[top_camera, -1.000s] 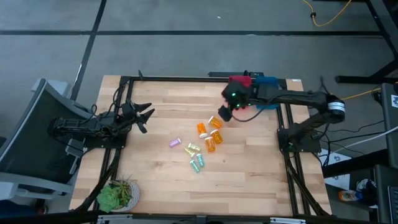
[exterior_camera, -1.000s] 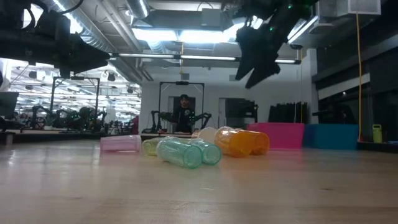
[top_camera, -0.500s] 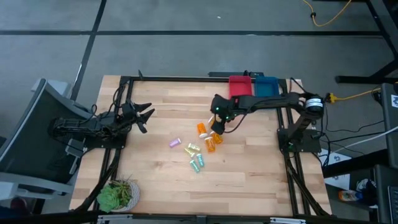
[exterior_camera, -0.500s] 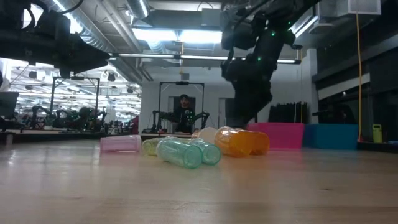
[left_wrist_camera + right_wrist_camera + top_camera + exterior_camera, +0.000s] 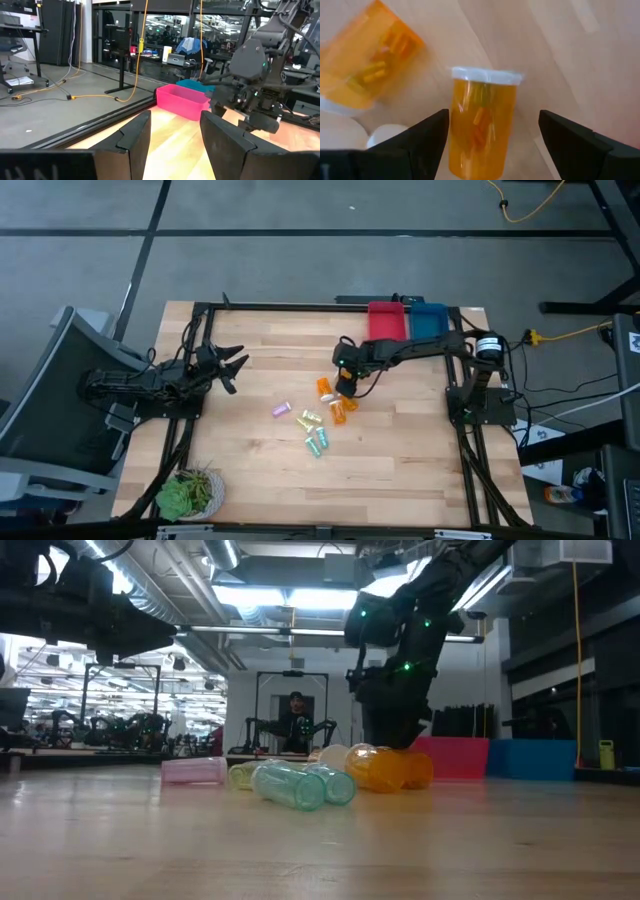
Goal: Pick and place medicine bottles into bin by pill shape (circle, oval)
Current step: Put the orange capsule bottle into the blue bin
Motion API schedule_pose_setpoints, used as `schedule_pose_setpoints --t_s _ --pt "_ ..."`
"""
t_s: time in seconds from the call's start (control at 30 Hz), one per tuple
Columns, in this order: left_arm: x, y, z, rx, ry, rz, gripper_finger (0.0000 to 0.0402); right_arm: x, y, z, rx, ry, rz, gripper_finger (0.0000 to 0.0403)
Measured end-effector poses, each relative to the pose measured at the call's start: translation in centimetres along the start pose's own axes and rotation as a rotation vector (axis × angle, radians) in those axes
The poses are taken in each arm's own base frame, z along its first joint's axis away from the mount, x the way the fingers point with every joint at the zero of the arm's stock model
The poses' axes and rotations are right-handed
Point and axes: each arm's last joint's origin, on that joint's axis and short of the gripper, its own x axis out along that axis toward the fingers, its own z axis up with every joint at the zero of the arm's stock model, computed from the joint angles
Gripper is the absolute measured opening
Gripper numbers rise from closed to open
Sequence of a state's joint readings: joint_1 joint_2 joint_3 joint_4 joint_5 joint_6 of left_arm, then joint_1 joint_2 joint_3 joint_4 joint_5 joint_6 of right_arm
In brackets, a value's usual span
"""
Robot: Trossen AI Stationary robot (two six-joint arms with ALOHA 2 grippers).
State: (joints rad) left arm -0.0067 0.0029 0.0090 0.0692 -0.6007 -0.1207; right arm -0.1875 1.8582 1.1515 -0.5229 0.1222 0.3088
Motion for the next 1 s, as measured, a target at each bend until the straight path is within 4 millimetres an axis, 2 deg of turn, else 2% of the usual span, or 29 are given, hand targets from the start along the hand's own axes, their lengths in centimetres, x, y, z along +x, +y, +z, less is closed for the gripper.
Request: schedule_pose_setpoints --t_s 0.33,0.57,1.0 --pt "0.0 0.0 0.0 0.0 0.0 0.0 0.0166 1.9 0.2 0.1 0.0 -0.005 -0.015 0.031" --pt "0.0 0.0 0.0 0.0 0.0 0.0 0.0166 2.1 0.2 0.1 0.002 -0.002 -0.016 0.0307" --pt "0.0 0.0 0.0 -0.001 0.0 0.0 0.0166 2.1 0.3 0.0 0.027 0.003 0.001 0.0228"
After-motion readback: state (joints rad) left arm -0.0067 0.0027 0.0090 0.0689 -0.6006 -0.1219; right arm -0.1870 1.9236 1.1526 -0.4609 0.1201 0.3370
